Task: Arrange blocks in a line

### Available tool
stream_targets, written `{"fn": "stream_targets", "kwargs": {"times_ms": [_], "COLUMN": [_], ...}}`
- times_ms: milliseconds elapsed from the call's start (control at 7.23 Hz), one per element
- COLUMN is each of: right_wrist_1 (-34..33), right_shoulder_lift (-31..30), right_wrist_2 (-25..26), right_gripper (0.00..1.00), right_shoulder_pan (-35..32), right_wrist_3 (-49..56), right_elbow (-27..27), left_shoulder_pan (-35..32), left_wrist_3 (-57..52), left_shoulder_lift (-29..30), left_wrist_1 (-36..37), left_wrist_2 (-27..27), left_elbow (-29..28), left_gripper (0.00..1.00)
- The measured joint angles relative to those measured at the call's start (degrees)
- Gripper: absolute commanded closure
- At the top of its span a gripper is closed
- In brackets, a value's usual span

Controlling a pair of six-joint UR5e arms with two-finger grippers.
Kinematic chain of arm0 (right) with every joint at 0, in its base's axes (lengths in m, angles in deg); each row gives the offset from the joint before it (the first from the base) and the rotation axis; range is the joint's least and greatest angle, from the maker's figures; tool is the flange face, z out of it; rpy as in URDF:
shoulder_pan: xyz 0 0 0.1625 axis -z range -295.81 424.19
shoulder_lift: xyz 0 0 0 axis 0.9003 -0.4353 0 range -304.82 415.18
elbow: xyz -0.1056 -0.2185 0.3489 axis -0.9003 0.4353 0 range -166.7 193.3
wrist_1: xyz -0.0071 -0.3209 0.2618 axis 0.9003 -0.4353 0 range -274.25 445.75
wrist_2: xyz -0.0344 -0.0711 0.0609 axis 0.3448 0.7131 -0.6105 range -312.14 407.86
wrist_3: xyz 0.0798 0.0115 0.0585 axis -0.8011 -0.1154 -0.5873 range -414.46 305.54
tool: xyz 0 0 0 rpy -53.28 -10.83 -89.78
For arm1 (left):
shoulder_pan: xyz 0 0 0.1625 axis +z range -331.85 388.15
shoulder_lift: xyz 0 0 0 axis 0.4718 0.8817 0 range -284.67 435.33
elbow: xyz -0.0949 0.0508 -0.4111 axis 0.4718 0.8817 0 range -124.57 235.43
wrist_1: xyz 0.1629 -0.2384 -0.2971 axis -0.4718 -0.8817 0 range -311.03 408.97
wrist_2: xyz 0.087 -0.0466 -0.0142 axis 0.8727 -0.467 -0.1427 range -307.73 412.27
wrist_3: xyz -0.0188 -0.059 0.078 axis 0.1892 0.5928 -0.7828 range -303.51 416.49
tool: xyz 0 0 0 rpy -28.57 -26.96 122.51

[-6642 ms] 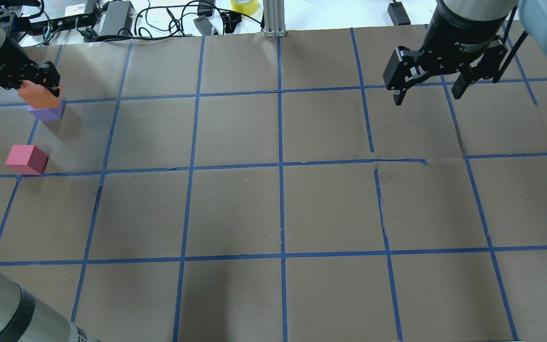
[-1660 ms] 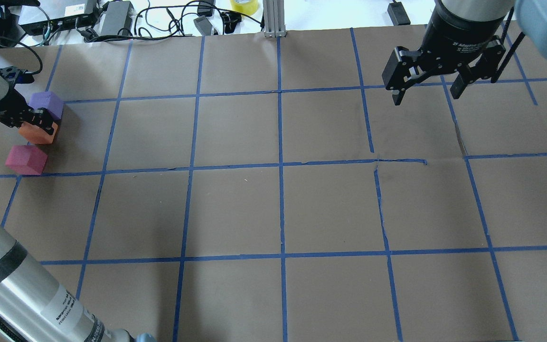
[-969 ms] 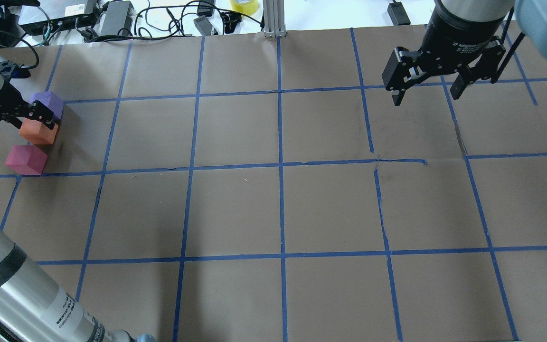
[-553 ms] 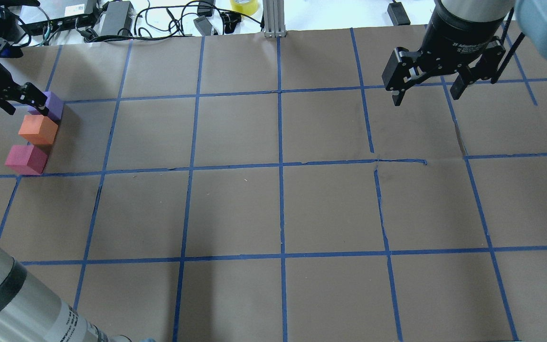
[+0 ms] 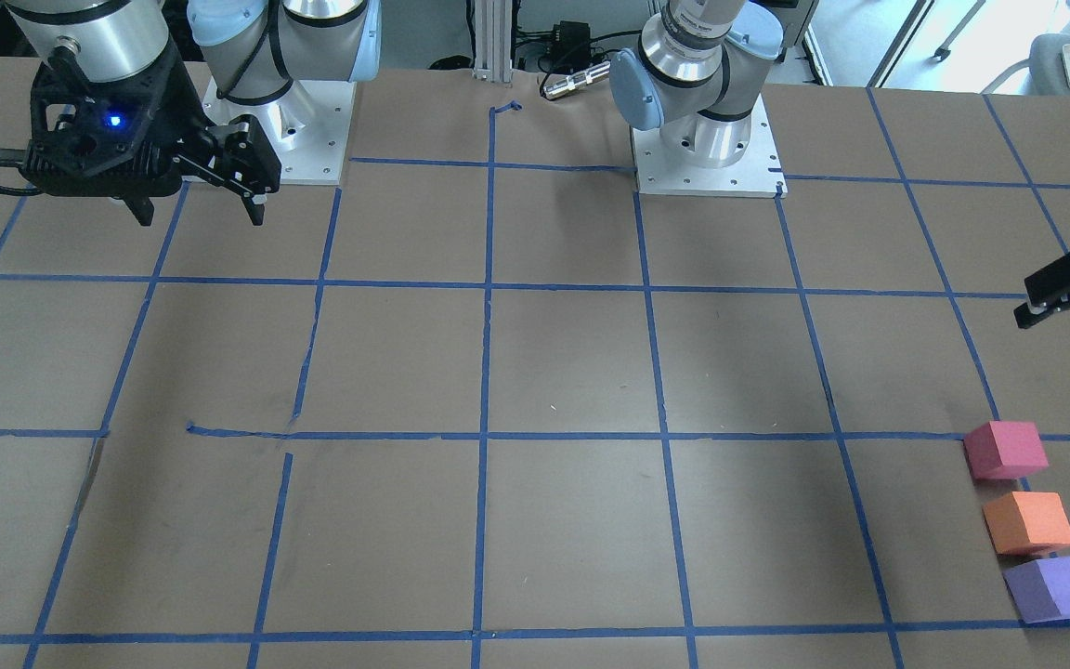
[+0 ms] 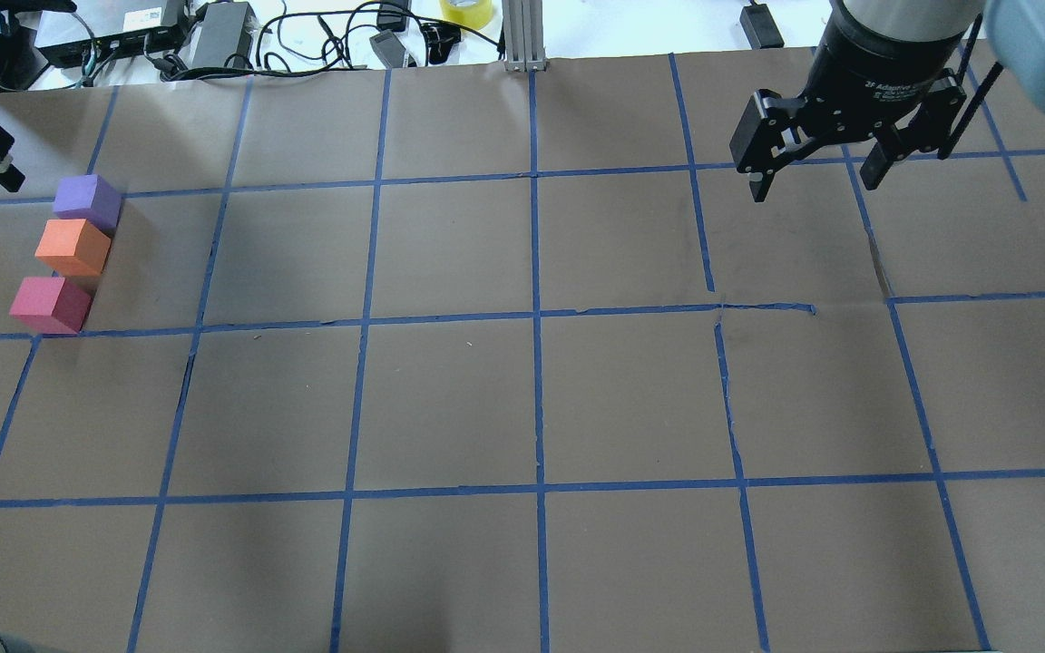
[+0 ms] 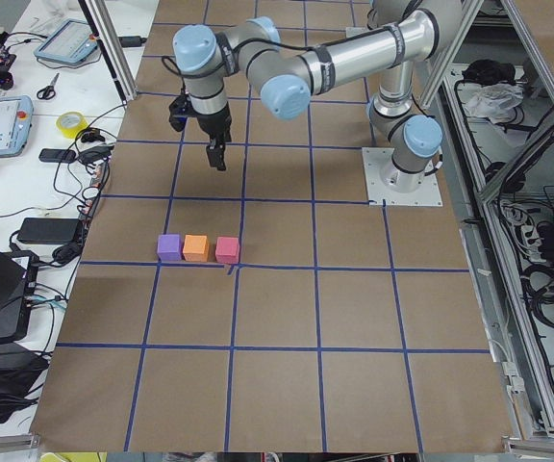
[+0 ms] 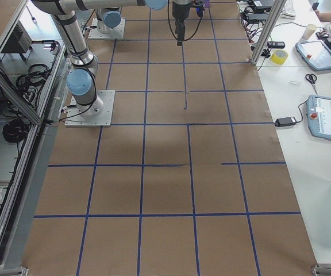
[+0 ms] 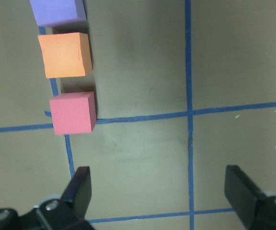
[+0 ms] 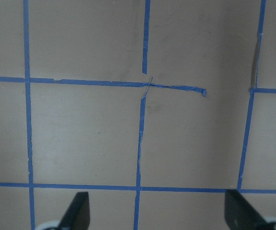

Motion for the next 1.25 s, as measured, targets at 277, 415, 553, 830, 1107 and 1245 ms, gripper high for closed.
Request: {"fn": "stream_targets", "kwargs": {"times_ms": [277, 415, 553, 830, 1107, 1245], "right_wrist_1": [0.0, -0.02, -0.06, -0.08, -0.13, -0.09], "right_shoulder_lift": [0.0, 0.0, 0.01, 0.0, 0.01, 0.0], "right_wrist_2": [0.0, 0.0, 0.0, 0.0, 0.0, 0.0], "right_gripper": [0.0, 0.0, 0.0, 0.0, 0.0, 0.0], "right_shoulder_pan": [0.0, 0.0, 0.0, 0.01, 0.07, 0.08], "right_wrist_3": [-0.05, -0.05, -0.06, -0.04, 0.02, 0.01], "right_elbow": [-0.02, -0.02, -0.03, -0.02, -0.01, 0.0], "left_shoulder_pan": [-4.93, -9.11, -13.39, -20.46, -25.88, -27.94], "left_wrist_3": [5.82, 8.24, 11.59, 19.82, 26.19, 28.0], "left_shoulder_lift": [-6.35, -8.15, -9.4, -10.72, -10.82, -10.63], "left_wrist_1": [-2.96, -3.41, -3.41, -2.16, 5.69, 10.23], "left_wrist_2": [-0.09, -0.09, -0.04, 0.09, 0.04, 0.32], "left_elbow": [1.47, 2.74, 4.4, 7.74, 11.91, 13.45], "left_gripper": [0.0, 0.0, 0.0, 0.0, 0.0, 0.0]}}
